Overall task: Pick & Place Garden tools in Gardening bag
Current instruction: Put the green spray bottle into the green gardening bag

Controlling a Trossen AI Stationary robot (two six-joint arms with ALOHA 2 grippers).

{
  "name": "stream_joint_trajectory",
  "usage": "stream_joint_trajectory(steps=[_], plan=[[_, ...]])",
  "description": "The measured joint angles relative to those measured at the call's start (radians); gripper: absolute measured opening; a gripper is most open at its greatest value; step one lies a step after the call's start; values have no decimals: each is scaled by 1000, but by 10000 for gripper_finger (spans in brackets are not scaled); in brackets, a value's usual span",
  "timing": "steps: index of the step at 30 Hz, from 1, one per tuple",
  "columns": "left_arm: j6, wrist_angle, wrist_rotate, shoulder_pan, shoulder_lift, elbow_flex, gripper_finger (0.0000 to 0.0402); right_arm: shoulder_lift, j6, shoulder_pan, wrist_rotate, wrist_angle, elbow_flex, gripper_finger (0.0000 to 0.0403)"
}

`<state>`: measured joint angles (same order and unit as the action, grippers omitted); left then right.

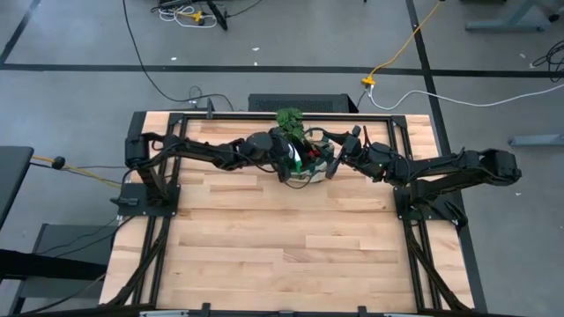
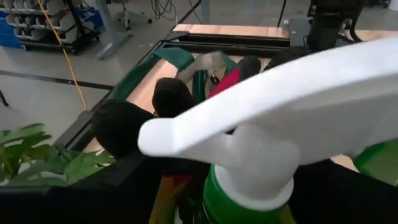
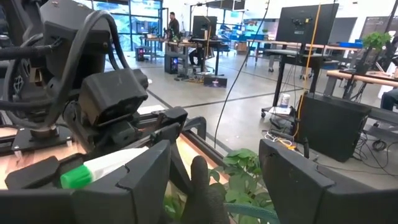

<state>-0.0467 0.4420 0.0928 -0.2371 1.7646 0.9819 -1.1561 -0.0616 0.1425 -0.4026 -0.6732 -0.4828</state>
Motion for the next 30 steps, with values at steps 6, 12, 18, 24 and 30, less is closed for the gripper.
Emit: stream_joint_trajectory(steps=[6, 12, 18, 24, 30], plan=[[-18, -40, 19, -2, -39, 0, 299, 0, 0, 0, 0, 2, 0, 247], [-18, -116, 43, -1, -85, 0, 299, 0, 0, 0, 0, 10, 0, 247], [-18, -210, 67, -1, -133, 1, 299, 0, 2, 0, 0, 16, 0, 247], [-18, -277, 72, -1, -145, 1, 297, 0, 3, 0, 1, 18, 0, 247], [-13, -329, 91, -1, -147, 1, 292, 0, 5, 0, 0, 19, 0, 247]])
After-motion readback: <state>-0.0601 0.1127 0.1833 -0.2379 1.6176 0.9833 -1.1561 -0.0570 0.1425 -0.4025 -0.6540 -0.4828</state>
